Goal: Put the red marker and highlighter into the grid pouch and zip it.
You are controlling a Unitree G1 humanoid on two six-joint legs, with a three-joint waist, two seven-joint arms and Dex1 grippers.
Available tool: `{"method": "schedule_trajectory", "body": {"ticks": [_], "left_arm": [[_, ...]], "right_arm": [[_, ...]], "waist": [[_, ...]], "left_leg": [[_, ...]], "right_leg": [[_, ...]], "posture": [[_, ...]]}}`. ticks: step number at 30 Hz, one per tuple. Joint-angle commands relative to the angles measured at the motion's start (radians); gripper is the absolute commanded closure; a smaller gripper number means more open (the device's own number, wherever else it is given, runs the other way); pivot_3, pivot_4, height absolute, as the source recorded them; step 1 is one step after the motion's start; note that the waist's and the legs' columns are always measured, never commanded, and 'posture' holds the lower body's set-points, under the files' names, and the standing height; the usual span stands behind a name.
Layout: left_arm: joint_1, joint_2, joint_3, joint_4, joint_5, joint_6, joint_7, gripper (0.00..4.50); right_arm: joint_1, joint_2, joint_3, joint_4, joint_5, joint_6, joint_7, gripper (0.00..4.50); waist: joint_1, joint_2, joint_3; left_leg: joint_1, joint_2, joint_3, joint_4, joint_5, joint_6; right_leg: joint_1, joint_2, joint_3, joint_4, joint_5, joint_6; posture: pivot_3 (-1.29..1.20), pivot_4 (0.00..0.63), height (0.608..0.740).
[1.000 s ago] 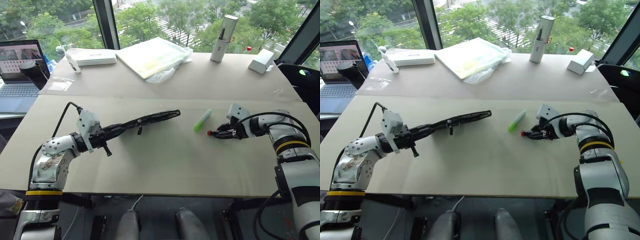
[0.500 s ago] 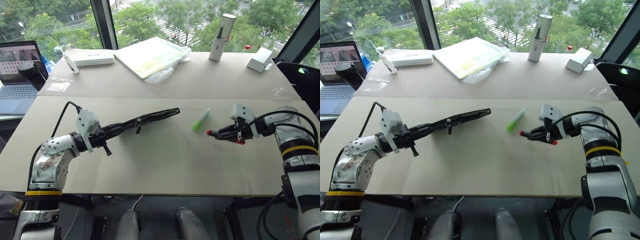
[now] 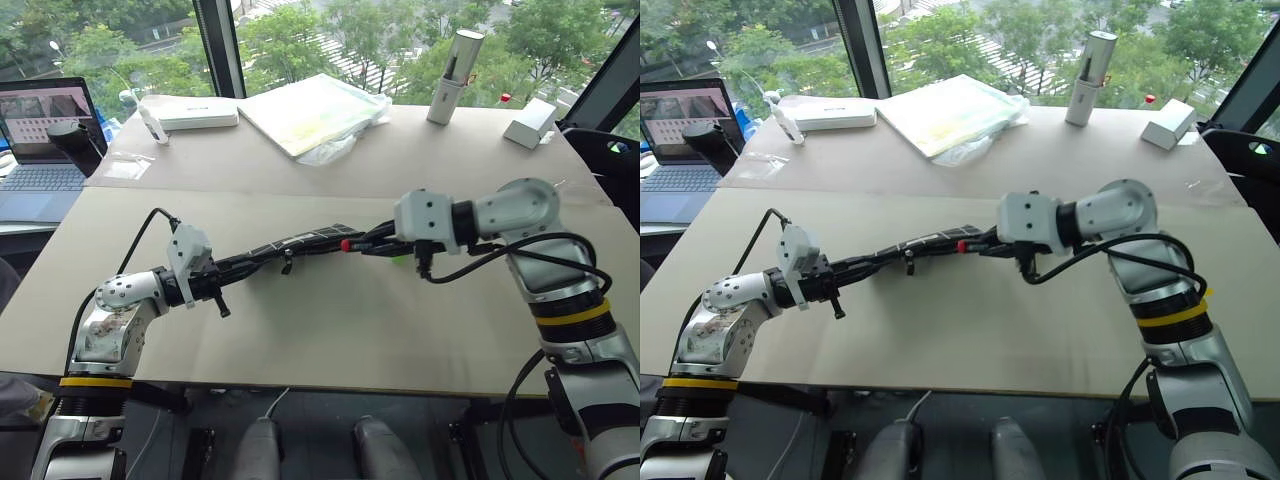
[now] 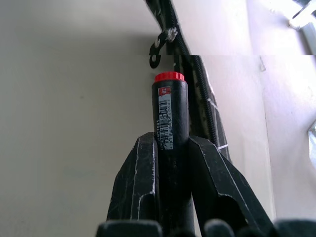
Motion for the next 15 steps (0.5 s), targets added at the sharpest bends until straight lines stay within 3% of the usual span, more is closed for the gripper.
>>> {"method": "schedule_trajectory", "body": {"ticks": [1, 6, 15], "left_arm": [[-0.016, -0.014, 0.012, -0.012, -0.005, -0.023, 0.008, 4.5], [0.006, -0.024, 0.004, -0.045, -0.005, -0.012, 0.01, 4.5], [0.005, -0.028, -0.019, -0.042, 0.014, -0.019, 0.0, 4.5]], "right_arm": [[0.006, 0.027, 0.015, -0.023, -0.052, 0.001, -0.099, 4.0], [-0.01, 0.057, 0.021, 0.018, -0.113, 0.038, -0.196, 4.0], [-0.04, 0.038, 0.012, 0.052, -0.115, 0.037, -0.212, 4.0]], "waist": [[0.0, 0.0, 0.0], [0.001, 0.0, 0.0], [0.0, 0.0, 0.0]], "left_leg": [[0.0, 0.0, 0.0, 0.0, 0.0, 0.0], [0.0, 0.0, 0.0, 0.0, 0.0, 0.0], [0.0, 0.0, 0.0, 0.0, 0.0, 0.0]], "right_leg": [[0.0, 0.0, 0.0, 0.0, 0.0, 0.0], [0.0, 0.0, 0.0, 0.001, 0.0, 0.0], [0.0, 0.0, 0.0, 0.001, 0.0, 0.0]], "posture": [[0.0, 0.15, 0.74], [0.0, 0.15, 0.74], [0.0, 0.15, 0.74]]}}
